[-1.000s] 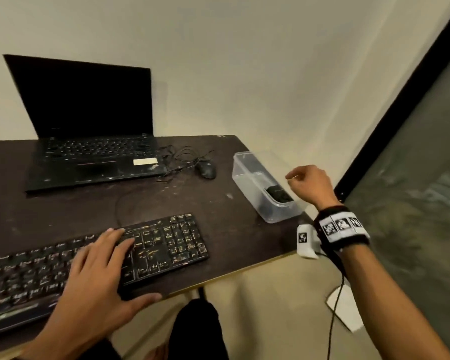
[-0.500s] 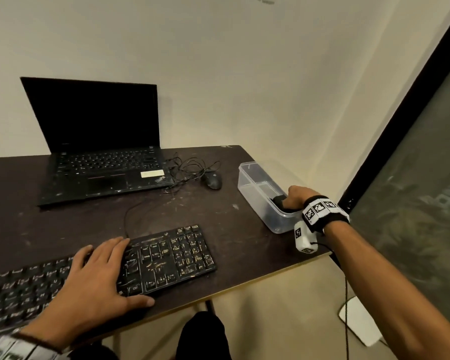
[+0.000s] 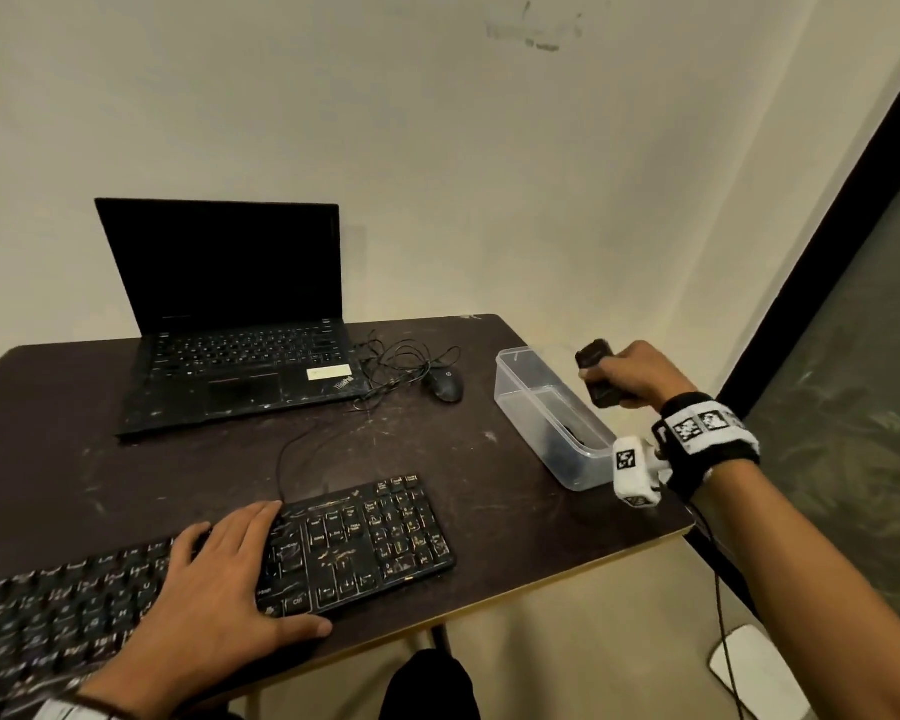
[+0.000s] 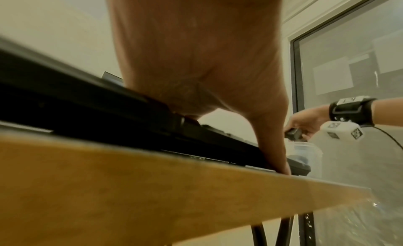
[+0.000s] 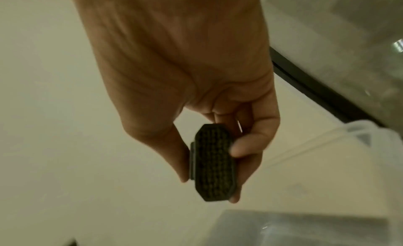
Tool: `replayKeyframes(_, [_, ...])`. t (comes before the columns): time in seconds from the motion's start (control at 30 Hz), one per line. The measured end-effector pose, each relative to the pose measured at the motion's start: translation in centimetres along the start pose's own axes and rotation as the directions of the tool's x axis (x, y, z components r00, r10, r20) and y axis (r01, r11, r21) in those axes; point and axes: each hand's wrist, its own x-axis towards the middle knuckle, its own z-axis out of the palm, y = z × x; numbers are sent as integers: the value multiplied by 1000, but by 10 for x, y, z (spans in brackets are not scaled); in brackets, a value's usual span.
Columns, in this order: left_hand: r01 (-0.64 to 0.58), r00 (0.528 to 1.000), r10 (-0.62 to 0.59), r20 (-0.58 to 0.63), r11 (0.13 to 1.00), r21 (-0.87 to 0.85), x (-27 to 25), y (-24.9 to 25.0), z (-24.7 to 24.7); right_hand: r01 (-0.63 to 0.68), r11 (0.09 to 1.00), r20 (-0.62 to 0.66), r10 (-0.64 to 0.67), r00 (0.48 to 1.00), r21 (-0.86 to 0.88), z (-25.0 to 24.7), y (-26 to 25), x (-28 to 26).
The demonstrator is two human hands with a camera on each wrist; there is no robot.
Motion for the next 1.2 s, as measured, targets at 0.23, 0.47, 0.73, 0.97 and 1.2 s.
replayKeyframes(0.23, [-46,997,47,-56,999,21,-4,-2,4,-248,494,370,-165,914,833,43,-37,-118])
replayKeyframes(0.47, [-74,991,85,-107,992,103,-18,-2,16,-468,441,551,-75,831,765,146,-19,-177])
replayKeyframes(0.73, [-21,985,54,-162,980,200,-28,1,22,-291,551,416,-114,902,782,168,-14,-180])
replayKeyframes(0.97, [-5,987,39,-159,977,211,-21,11,24,-150,595,271,-120,955,790,157,-10,-167])
replayKeyframes(1.2, [17,984,24,-174,974,227,-11,31,23,-166,533,209,-21,978,830,175,-9,-165])
